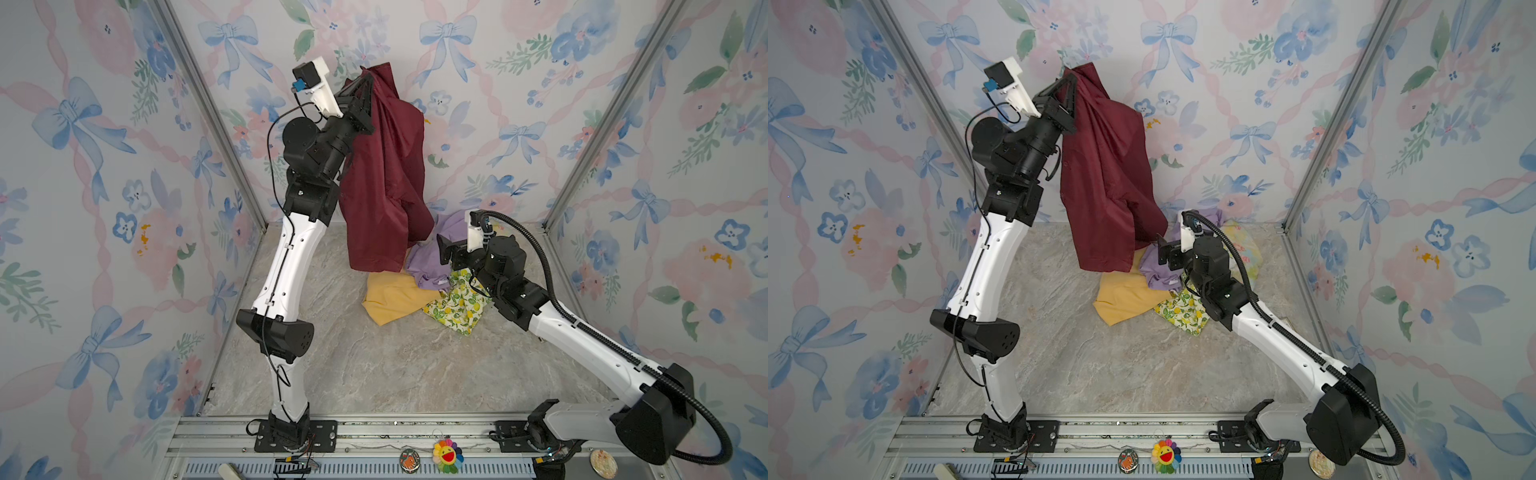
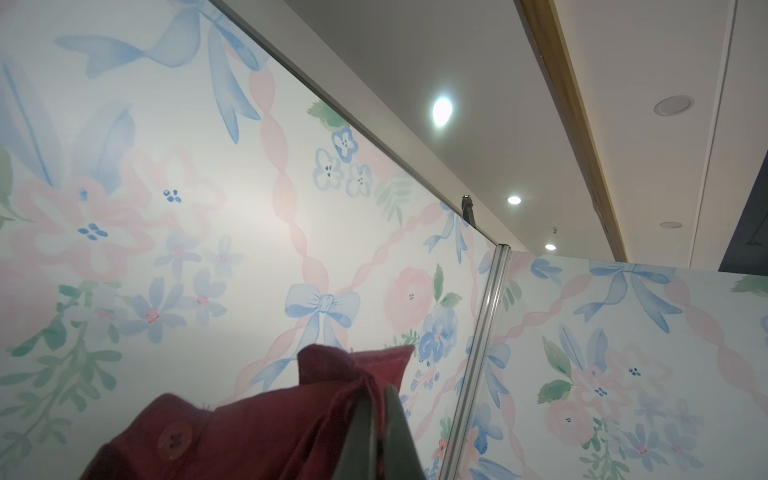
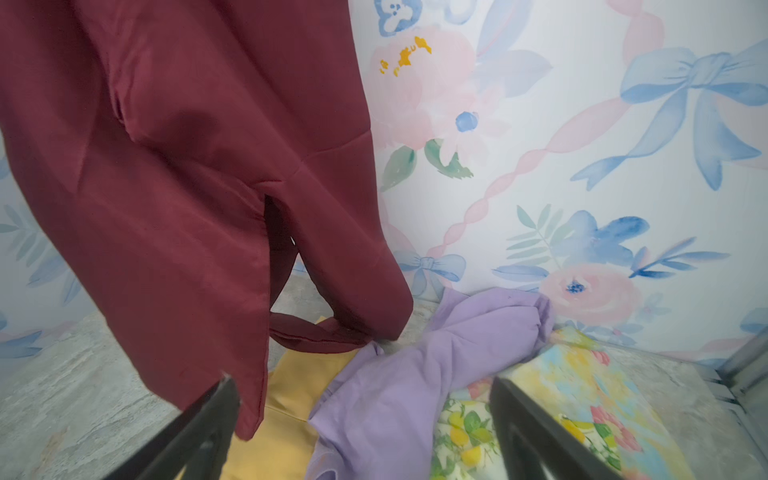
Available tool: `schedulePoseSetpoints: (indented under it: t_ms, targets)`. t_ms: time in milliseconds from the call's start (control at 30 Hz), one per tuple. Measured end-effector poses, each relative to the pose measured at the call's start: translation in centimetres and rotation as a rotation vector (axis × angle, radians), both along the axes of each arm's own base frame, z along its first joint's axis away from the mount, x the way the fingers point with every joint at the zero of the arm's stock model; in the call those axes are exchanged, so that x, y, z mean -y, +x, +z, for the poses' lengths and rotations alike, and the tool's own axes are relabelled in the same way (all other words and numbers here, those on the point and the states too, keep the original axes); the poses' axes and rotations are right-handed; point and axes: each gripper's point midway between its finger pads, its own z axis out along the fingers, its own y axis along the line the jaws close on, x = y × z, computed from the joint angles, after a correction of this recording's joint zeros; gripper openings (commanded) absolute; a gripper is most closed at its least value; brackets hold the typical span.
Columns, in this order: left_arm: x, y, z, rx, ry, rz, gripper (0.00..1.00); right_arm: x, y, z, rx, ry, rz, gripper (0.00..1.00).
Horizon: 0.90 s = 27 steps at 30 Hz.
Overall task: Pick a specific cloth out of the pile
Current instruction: 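Lift the dark red shirt up out of the pile with the left gripper, then carry the dark red shirt away from the pile with the left gripper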
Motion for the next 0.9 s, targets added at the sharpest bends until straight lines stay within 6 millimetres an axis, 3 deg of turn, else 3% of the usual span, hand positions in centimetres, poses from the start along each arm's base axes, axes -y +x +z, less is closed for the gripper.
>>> schedulePoseSetpoints:
  t_ms: [167,500,800,900]
  targets:
    - [-6.7,-3.6,1.7,-0.002,0.011,0.134,0.0,-3.1,-1.3,-0.4,-0.004,-0.004,0.12,0.97]
    - [-14.5,-7.1,1.1,-0.081,0.047,0.357,0.0,-9.3,-5.6,-1.5,-0.022,-0.039,0.319,0.97]
    - [-23.0,-9.9,0.9,-0.11,0.05,0.623,0.0,-11.6,-8.3,-2.7,-0.05,-0.086,0.398,0.97]
    - [-24.3,-10.1,0.8,-0.115,0.041,0.647,0.0,-11.9,-8.7,-3.0,-0.061,-0.098,0.409,0.97]
